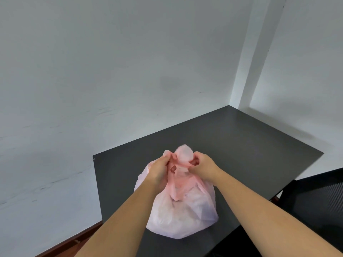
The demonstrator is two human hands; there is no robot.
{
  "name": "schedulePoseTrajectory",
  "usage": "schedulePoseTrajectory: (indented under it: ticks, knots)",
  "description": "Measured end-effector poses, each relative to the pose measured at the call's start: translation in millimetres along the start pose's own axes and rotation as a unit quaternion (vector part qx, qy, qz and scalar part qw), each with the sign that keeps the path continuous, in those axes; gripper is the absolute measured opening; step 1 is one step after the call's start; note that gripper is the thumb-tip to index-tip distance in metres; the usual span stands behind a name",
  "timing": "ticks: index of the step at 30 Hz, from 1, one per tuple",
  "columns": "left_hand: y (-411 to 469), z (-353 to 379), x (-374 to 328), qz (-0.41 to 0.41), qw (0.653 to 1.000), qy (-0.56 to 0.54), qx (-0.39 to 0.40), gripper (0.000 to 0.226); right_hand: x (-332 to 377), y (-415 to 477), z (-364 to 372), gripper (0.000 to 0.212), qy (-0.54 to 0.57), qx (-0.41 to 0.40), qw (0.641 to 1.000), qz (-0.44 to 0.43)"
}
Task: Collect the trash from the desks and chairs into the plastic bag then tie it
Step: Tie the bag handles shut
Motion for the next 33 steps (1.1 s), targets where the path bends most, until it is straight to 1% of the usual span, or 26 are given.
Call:
schedulePoseTrajectory:
  ticks: [1, 2, 3, 4, 5, 6, 7, 8, 9, 10, 11, 13, 14, 16, 19, 22, 23, 24, 26, 27, 28, 29, 30, 31, 32, 33]
  knots:
    - [-2.2, -0.4, -1.0, 0.012, 0.998, 0.062, 0.015, 0.033, -1.8, 0.3, -4.1, 0.020, 0.021, -0.016, 1.000, 0.005]
    - [-3.8, -0.7, -3.2, 0.035, 0.985, 0.167, 0.027, 0.032, -2.4, 0.7, -7.2, 0.022, 0.046, -0.023, 0.999, 0.012]
    - [-4.3, 0.7, -6.5, 0.071, 0.952, 0.294, 0.040, 0.033, -3.4, 1.3, -9.1, 0.025, 0.068, -0.023, 0.997, 0.020]
    - [-3.5, 3.3, -10.0, 0.115, 0.895, 0.427, 0.050, 0.034, -4.6, 2.4, -10.5, 0.029, 0.089, -0.018, 0.996, 0.028]
    - [-3.7, 6.3, -12.4, 0.153, 0.822, 0.546, 0.056, 0.033, -6.0, 3.3, -11.1, 0.032, 0.103, -0.015, 0.994, 0.032]
    - [-4.3, 8.7, -15.4, 0.181, 0.739, 0.648, 0.041, 0.029, -7.6, 4.2, -12.3, 0.033, 0.111, -0.017, 0.993, 0.032]
    - [-5.8, 10.6, -19.0, 0.208, 0.663, 0.719, 0.008, 0.026, -8.6, 5.3, -14.4, 0.033, 0.113, -0.025, 0.993, 0.030]
    - [-6.8, 10.8, -20.1, 0.233, 0.611, 0.756, -0.027, 0.027, -8.9, 5.7, -16.4, 0.032, 0.110, -0.031, 0.993, 0.027]
    - [-8.8, 10.4, -18.1, 0.250, 0.583, 0.771, -0.047, 0.029, -8.4, 6.1, -18.3, 0.031, 0.103, -0.033, 0.994, 0.024]
    - [-9.5, 9.8, -13.9, 0.252, 0.566, 0.783, -0.052, 0.031, -7.6, 6.6, -19.8, 0.029, 0.097, -0.031, 0.995, 0.022]
    - [-8.8, 9.1, -9.6, 0.249, 0.556, 0.792, -0.051, 0.035, -6.2, 7.4, -20.9, 0.026, 0.096, -0.028, 0.995, 0.020]
    - [-8.2, 9.5, -2.3, 0.228, 0.549, 0.803, -0.055, 0.039, -3.4, 7.3, -21.0, 0.019, 0.106, -0.021, 0.994, 0.031]
    - [-8.1, 10.6, -0.4, 0.218, 0.550, 0.804, -0.063, 0.039, -2.4, 7.3, -20.8, 0.018, 0.119, -0.017, 0.992, 0.039]
    - [-8.7, 14.0, -0.3, 0.209, 0.560, 0.797, -0.083, 0.039, -1.2, 7.4, -19.5, 0.025, 0.126, -0.006, 0.991, 0.048]
    - [-8.9, 14.4, 1.2, 0.206, 0.571, 0.790, -0.080, 0.039, -0.4, 9.7, -19.2, 0.040, 0.036, 0.008, 0.999, 0.009]
    - [-10.3, 11.2, 0.6, 0.219, 0.574, 0.785, -0.073, 0.040, 2.5, 10.6, -18.8, 0.057, 0.008, -0.001, 1.000, -0.026]
    - [-11.4, 11.4, -0.8, 0.227, 0.575, 0.783, -0.070, 0.040, 5.1, 10.6, -18.4, 0.058, -0.004, -0.005, 0.999, -0.039]
    - [-12.1, 11.5, -1.3, 0.234, 0.575, 0.781, -0.067, 0.040, 7.5, 11.3, -17.8, 0.053, -0.026, -0.008, 0.998, -0.057]
    - [-11.0, 11.4, -1.5, 0.245, 0.581, 0.774, -0.064, 0.039, 11.0, 14.9, -15.8, 0.031, -0.086, -0.019, 0.992, -0.090]
    - [-10.4, 10.8, -2.4, 0.250, 0.595, 0.761, -0.068, 0.038, 12.2, 16.2, -15.5, 0.023, -0.109, -0.031, 0.988, -0.103]
    - [-8.9, 10.0, -2.5, 0.253, 0.631, 0.730, -0.073, 0.036, 12.6, 17.2, -15.8, 0.021, -0.122, -0.043, 0.985, -0.113]
    - [-8.9, 9.4, -5.1, 0.248, 0.697, 0.668, -0.080, 0.033, 13.1, 19.1, -16.7, 0.021, -0.138, -0.053, 0.982, -0.122]
    - [-10.0, 9.8, -9.7, 0.228, 0.781, 0.575, -0.084, 0.030, 13.5, 21.2, -18.0, 0.021, -0.165, -0.064, 0.974, -0.140]
    - [-12.0, 11.4, -15.9, 0.198, 0.856, 0.470, -0.084, 0.028, 15.3, 22.2, -18.9, 0.022, -0.209, -0.082, 0.959, -0.170]
    - [-13.9, 13.3, -21.9, 0.172, 0.906, 0.376, -0.087, 0.028, 17.6, 22.2, -19.6, 0.022, -0.255, -0.113, 0.938, -0.208]
    - [-14.7, 15.0, -27.6, 0.157, 0.931, 0.314, -0.097, 0.030, 21.5, 20.6, -20.3, 0.022, -0.291, -0.149, 0.912, -0.246]
Point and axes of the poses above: each hand's wrist, its own y-axis towards the middle knuckle, its own z-axis out of the palm, x = y × z, the point moved 2 cm from there along y, towards the middle knuckle, and after that the axes turned 14 degrees about y, right-handed, at the moved point
